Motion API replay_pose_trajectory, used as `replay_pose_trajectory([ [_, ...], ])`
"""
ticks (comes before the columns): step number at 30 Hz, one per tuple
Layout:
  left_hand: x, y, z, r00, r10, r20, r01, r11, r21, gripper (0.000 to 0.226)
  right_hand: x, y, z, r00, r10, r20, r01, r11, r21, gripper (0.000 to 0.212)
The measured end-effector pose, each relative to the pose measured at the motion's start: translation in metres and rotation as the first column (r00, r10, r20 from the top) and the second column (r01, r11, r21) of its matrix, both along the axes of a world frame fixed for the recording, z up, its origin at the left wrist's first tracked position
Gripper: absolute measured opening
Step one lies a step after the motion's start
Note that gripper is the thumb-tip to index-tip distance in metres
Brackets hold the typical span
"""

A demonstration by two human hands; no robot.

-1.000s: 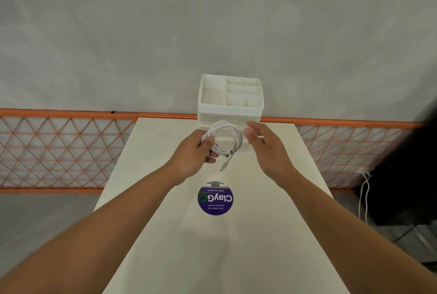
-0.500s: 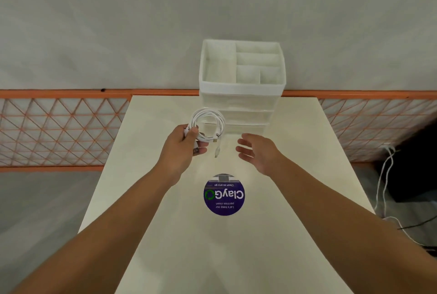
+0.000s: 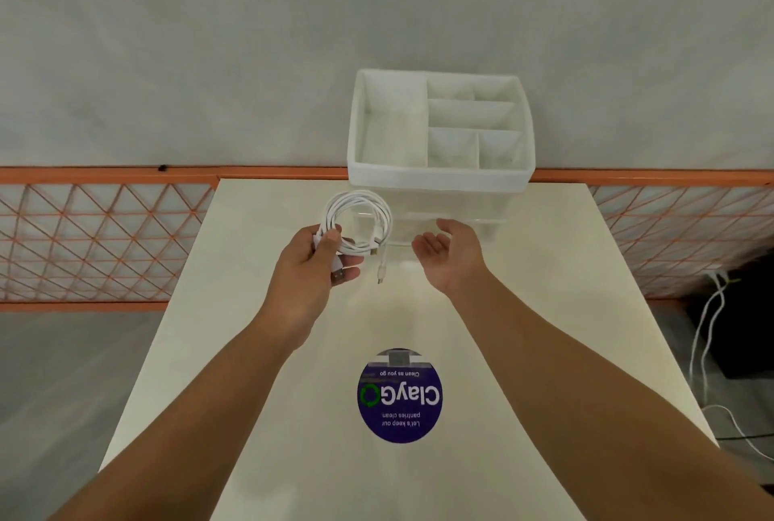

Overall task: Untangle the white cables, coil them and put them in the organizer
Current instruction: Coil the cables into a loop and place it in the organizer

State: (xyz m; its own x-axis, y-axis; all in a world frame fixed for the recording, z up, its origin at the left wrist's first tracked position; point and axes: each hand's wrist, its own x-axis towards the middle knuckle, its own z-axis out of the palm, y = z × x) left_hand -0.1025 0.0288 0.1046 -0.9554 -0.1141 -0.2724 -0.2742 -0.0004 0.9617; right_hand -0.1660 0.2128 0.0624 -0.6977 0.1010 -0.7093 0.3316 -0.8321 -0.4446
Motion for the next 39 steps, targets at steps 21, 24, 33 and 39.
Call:
replay_pose_trajectory([
  [21, 0.038, -0.013, 0.009, 0.998, 0.06, -0.001, -0.06, 0.996, 0.069, 0.024, 0.099, -0.012, -0.009, 0.999, 0.014, 0.031, -0.014, 1.0, 0.024, 0.02],
  [24, 0.041, -0.01, 0.013, 0.999, 0.053, -0.008, -0.052, 0.995, 0.08, 0.021, 0.11, -0.013, -0.011, 0.999, 0.016, 0.028, -0.017, 1.0, 0.017, 0.016],
  [33, 0.018, 0.013, 0.022, 0.997, -0.06, -0.045, 0.06, 0.998, 0.002, 0.024, 0.116, -0.008, -0.009, 0.999, 0.045, 0.022, -0.045, 0.999, 0.021, 0.022],
  [39, -0.024, 0.062, 0.025, 0.95, -0.294, 0.103, 0.304, 0.947, -0.102, 0.022, 0.122, -0.004, -0.007, 0.997, 0.079, 0.012, -0.079, 0.996, 0.042, 0.022],
])
